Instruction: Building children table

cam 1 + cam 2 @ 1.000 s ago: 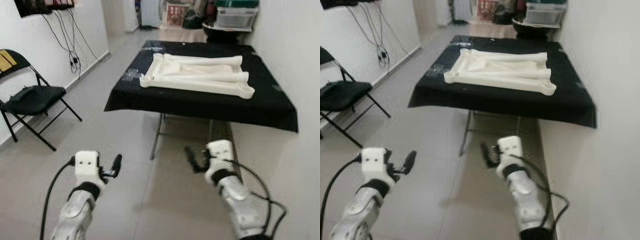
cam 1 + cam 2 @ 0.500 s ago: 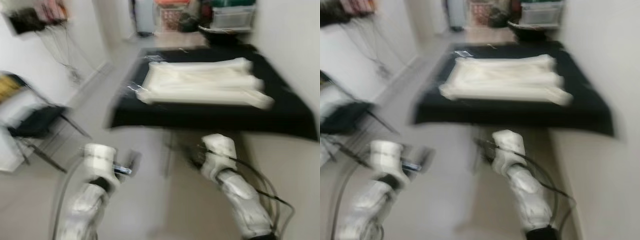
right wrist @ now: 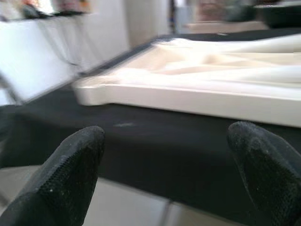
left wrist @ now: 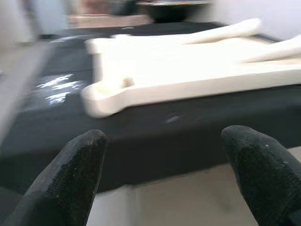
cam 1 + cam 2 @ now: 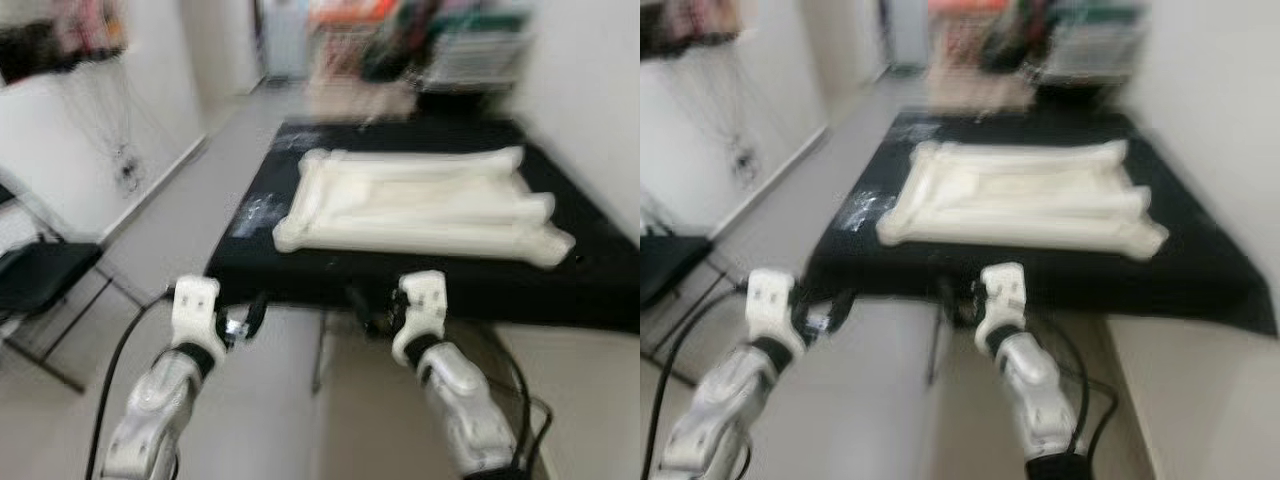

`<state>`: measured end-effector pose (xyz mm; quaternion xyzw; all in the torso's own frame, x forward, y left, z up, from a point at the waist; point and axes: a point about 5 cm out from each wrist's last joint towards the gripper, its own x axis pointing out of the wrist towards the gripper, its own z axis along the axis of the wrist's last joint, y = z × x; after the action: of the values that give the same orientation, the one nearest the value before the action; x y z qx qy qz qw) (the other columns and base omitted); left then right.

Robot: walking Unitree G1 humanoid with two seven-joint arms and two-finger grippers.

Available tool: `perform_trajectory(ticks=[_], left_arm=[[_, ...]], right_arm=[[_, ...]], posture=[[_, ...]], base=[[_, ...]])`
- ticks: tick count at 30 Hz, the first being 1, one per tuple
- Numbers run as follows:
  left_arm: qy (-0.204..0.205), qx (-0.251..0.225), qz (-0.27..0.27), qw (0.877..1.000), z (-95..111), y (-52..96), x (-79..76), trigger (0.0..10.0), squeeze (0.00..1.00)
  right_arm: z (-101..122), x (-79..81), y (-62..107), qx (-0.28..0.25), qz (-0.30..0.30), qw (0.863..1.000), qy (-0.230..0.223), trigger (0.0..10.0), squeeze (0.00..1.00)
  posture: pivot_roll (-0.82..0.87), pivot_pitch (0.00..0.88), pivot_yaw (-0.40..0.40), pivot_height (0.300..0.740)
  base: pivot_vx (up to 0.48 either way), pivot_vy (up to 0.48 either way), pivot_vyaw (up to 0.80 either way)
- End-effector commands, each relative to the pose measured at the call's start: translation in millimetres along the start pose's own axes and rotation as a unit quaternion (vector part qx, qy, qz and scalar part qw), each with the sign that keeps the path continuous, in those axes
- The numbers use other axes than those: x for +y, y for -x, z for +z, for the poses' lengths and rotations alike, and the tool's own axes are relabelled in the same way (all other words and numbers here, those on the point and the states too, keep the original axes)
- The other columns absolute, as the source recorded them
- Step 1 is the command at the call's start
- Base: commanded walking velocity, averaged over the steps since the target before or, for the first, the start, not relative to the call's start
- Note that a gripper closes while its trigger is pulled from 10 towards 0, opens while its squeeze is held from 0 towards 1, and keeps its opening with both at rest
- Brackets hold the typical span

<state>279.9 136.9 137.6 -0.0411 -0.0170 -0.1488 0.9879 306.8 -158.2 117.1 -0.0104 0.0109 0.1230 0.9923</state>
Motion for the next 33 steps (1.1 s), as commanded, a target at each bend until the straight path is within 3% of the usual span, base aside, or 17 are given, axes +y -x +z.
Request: perform_trajectory(ticks=[1,10,12,18,23,27,32,33], left_arm=[[-0.001,0.012,0.008,1.0,-4,2.8,6.2,10.0,0.0],[0.002,0.005,-0.004,1.0,1,-1.7,2.3,10.0,0.0],[0.002,0.002,-0.007,1.0,4,-2.8,0.7,10.0,0.0],[0.005,0.0,-0.008,1.0,5,-3.4,-1.1,10.0,0.0],[0.01,0.007,-0.009,1.0,5,-2.6,-3.6,10.0,0.0],[0.008,0.015,-0.023,1.0,3,-0.4,-6.5,10.0,0.0],[0.031,0.017,-0.062,0.997,5,9.5,-16.4,10.0,0.0],[0.031,0.017,-0.062,0.997,5,9.5,-16.4,10.0,0.0]], right_arm=[[6,8.2,-4.1,-0.018,0.012,1.0,-0.011,10.0,0.0],[32,10.4,-12.6,-0.066,0.04,0.997,0.007,10.0,0.0],[59,11.3,-19.9,-0.101,0.078,0.991,0.045,10.0,0.0],[87,7.0,-23.4,-0.126,0.116,0.979,0.106,10.0,0.0],[106,3.4,-23.5,-0.13,0.155,0.959,0.197,10.0,0.0],[108,3.1,-23.1,-0.124,0.173,0.953,0.217,10.0,0.0],[103,1.2,-10.7,-0.032,0.285,0.908,0.304,10.0,0.0],[103,1.2,-10.7,-0.032,0.285,0.908,0.304,10.0,0.0]], posture=[[-0.12,0.0,0.013,0.74],[-0.11,0.0,0.012,0.74],[-0.12,0.0,0.018,0.74],[-0.12,0.0,0.011,0.74],[-0.11,0.003,0.002,0.74],[-0.11,0.002,0.001,0.74],[-0.11,0.009,-0.008,0.74],[-0.11,0.009,-0.008,0.74]], base=[[0.428,0.0,0.0],[0.422,0.0,0.0],[0.414,0.0,0.0],[0.389,0.0,0.0],[0.0,0.0,0.0],[0.0,-0.435,0.0],[0.0,-0.442,0.0],[0.0,-0.442,0.0]])
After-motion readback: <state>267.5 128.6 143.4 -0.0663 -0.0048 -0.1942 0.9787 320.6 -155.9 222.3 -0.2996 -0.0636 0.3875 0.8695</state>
